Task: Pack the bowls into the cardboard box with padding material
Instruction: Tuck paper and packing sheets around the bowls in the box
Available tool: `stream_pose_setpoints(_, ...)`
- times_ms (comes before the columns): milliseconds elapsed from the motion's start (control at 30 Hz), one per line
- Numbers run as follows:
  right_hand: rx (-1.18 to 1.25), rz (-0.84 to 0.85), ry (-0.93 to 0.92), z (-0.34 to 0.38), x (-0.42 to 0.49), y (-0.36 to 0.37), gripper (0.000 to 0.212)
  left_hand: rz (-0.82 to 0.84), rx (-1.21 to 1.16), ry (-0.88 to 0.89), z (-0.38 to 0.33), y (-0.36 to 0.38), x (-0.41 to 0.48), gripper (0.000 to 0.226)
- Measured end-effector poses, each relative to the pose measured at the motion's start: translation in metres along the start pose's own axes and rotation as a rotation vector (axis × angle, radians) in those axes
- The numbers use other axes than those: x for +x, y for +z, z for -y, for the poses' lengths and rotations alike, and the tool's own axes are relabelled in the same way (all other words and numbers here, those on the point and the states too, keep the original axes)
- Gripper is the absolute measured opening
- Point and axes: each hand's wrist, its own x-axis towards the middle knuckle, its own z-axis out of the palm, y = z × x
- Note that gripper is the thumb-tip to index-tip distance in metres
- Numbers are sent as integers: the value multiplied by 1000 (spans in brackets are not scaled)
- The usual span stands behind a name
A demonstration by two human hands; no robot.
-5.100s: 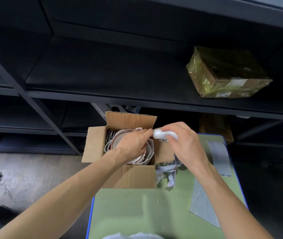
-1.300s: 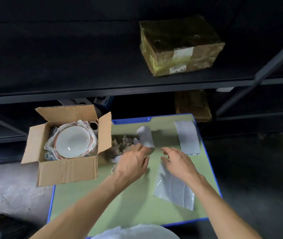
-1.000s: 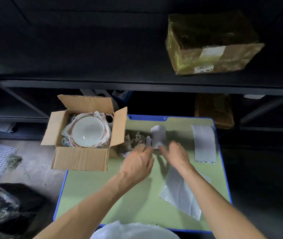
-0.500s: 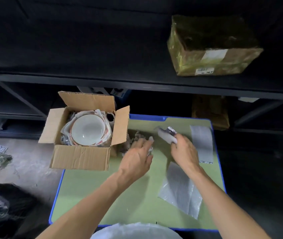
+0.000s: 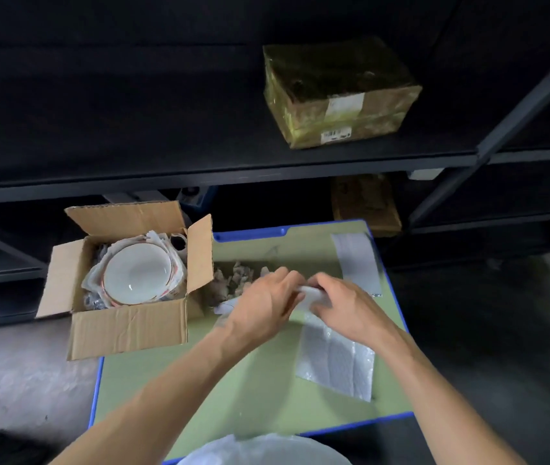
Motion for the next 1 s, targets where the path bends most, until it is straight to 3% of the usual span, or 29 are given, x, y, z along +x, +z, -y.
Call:
stream_pose_setpoints(100,-54,34,-25,7,-2,-1,22,43,-70,-7,-5,-2,-6,18)
stream_pose_setpoints(233,-65,121,-42,14,-6,-4,28,75,-218,1,-12,-16,-14,18)
stream_pose_setpoints(333,-54,139,-19,18,-10,-6,33,119,-293,-93,-21,-29,-15,20)
stream_pose_setpoints(467,-61,53,-91,23,-16,-6,37,125,-386,-257,-25,-39,-14,19)
stream_pose_setpoints(600,-137,-43,-238,26,-20,-7,26,53,-418,-363,-22,-42,-13,15)
stream_pose_setpoints(700,-135,-25,-227,25,-20,-6,12,75,-416,-335,-23,-43,-16,15)
stream_pose_setpoints(867,-78,62,-144,21,-23,-9,15,89,-290,-116,-17,-41,-27,20)
stream_pose_setpoints(1000,-91,46,-162,25,-27,-10,24,70,-360,-232,-16,-40,-30,18)
